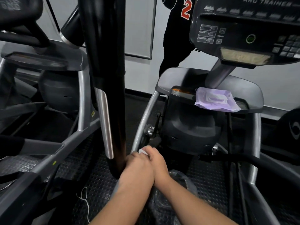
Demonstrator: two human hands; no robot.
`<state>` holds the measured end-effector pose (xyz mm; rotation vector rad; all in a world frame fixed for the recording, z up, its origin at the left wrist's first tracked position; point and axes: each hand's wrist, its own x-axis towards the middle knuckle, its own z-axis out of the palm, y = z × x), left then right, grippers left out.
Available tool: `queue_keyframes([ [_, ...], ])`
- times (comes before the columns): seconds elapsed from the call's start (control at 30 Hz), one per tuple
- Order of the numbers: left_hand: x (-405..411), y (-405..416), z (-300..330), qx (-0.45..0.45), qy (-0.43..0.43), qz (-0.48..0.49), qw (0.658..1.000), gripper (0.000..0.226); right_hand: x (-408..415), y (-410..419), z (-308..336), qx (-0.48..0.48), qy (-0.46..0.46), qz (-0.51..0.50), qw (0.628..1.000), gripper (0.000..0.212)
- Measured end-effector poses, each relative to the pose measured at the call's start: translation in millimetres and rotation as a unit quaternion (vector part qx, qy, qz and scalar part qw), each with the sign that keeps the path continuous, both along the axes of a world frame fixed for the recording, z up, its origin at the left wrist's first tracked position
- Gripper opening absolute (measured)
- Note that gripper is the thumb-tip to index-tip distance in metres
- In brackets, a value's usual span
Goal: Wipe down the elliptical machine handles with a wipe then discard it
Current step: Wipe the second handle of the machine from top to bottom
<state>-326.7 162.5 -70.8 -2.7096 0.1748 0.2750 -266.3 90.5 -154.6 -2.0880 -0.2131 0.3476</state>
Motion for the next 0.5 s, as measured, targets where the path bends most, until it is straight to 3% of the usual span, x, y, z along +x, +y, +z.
queue_keyframes([
  [0.17, -1.1, -0.9, 3.8, 0.012, 0.012, 0.008, 1.0, 0.036, 10.4, 1.2, -0.1, 0.023, 0.038, -0.04, 0.998, 0.009],
  [0.33, 0.7, -1.6, 6.2, 0.008, 0.026, 0.019, 0.999, 0.034, 3.4, -5.3, 1.9, 0.035, 0.046, 0.015, 0.998, 0.008],
  [0.5, 2.5, -2.4, 10.8, 0.0, 0.019, 0.017, 1.0, 0.034, 17.2, -1.7, 9.0, -0.03, 0.002, 0.016, 0.999, 0.008],
])
